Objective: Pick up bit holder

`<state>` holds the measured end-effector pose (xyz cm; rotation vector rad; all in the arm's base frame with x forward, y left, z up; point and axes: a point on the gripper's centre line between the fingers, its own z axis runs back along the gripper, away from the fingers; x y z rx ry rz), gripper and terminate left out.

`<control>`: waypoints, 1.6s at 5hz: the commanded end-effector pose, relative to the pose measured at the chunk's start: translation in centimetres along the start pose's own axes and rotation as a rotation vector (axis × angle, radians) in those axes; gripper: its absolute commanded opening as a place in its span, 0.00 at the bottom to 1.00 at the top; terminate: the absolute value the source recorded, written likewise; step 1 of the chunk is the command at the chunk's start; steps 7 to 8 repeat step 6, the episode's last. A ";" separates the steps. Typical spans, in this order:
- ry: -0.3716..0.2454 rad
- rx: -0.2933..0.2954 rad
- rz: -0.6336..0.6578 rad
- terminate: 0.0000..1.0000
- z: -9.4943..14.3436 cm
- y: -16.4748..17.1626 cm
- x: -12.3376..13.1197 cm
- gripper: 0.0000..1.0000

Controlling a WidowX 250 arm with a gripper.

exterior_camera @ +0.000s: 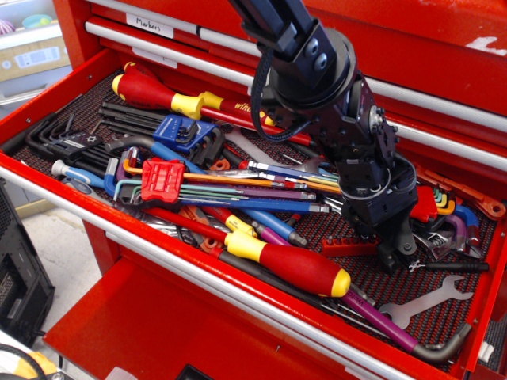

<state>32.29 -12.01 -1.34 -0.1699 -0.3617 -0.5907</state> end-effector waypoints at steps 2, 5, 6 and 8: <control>0.029 0.092 0.017 0.00 3.4 -0.4 1.1 0.00; 0.143 0.318 -0.069 0.00 15.6 -0.5 5.9 0.00; 0.146 0.368 -0.139 1.00 18.4 -0.4 6.1 0.00; 0.146 0.368 -0.139 1.00 18.4 -0.4 6.1 0.00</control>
